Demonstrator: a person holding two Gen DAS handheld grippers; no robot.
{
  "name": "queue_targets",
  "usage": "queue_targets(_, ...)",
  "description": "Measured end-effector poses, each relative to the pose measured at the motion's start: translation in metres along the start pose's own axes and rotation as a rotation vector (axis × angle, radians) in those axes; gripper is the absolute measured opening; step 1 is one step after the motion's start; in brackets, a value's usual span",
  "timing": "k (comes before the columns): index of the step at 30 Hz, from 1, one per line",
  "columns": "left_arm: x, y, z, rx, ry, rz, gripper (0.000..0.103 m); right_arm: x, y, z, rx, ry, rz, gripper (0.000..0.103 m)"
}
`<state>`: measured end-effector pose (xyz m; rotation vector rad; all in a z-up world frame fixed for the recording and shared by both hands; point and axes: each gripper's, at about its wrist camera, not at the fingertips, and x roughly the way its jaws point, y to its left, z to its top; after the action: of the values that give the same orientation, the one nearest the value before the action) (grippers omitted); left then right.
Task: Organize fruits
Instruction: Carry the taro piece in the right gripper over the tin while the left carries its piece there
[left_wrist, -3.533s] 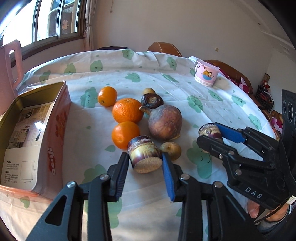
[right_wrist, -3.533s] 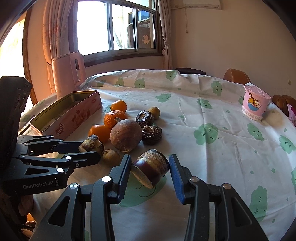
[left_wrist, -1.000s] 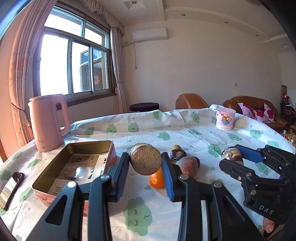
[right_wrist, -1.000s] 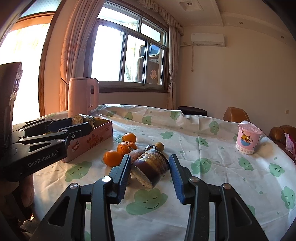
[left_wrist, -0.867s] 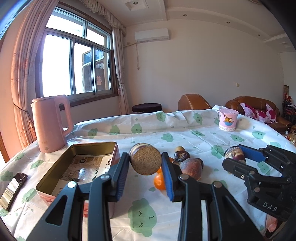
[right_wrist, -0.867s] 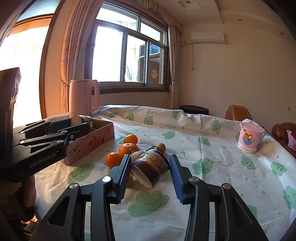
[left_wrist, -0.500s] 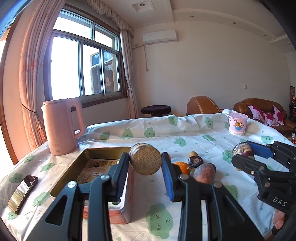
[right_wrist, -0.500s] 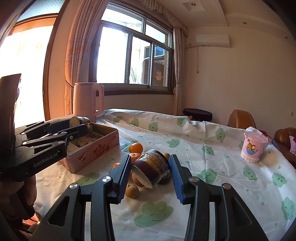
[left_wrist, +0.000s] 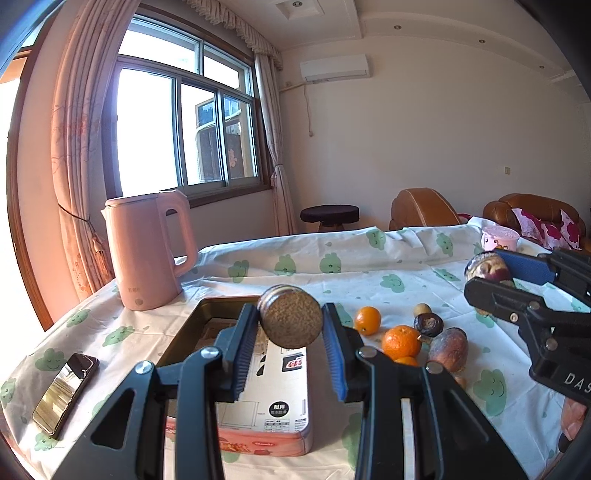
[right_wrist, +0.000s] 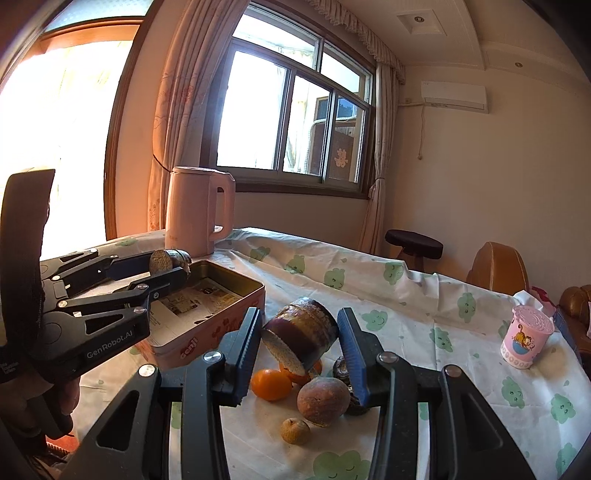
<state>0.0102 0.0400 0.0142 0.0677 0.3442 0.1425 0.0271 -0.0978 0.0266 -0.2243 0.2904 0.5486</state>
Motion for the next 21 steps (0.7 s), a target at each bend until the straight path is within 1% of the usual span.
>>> queue_targets(7, 0.010, 0.016, -0.001, -0.004, 0.018, 0.022, 0.037, 0.016, 0.019, 0.017, -0.040, -0.001, 0.040, 0.044)
queue_targets(21, 0.037, 0.048, -0.002, -0.017, 0.076, 0.047, 0.037, 0.055, 0.049, 0.040, -0.097, 0.036, 0.091, 0.044)
